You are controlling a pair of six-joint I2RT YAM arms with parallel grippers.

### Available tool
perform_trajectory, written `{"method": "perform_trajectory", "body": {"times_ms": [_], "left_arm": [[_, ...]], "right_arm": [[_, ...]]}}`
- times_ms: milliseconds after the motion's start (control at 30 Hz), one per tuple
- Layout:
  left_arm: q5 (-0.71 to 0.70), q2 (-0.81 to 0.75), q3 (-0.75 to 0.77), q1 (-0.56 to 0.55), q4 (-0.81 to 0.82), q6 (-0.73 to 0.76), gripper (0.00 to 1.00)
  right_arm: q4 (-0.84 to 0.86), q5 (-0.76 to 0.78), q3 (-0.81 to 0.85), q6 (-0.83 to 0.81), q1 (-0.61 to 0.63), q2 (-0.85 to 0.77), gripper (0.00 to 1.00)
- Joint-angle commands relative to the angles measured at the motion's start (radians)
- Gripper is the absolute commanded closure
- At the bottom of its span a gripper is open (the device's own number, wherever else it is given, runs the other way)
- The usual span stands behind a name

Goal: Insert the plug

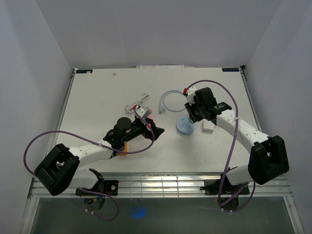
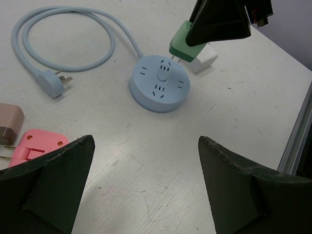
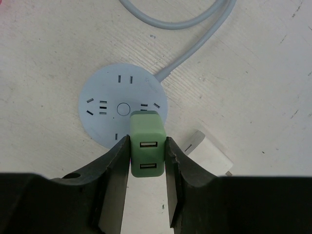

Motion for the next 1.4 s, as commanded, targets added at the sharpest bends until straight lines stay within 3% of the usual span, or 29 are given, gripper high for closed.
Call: {"method": "perform_trajectory", "body": {"times_ms": [0,1367], "left_arm": [[0.016,-0.005,0.033,-0.001,-0.004,0.001,0.02],[0.022,-0.007,0.045,-0.001,-0.028,0.009,0.02]], "right_arm": [[0.000,-0.038,0.038,-0.021,-0.002,0.013,0.92],[0.067,-0.006,0.058,-0.018,-0.002,0.103,0.92]]}}
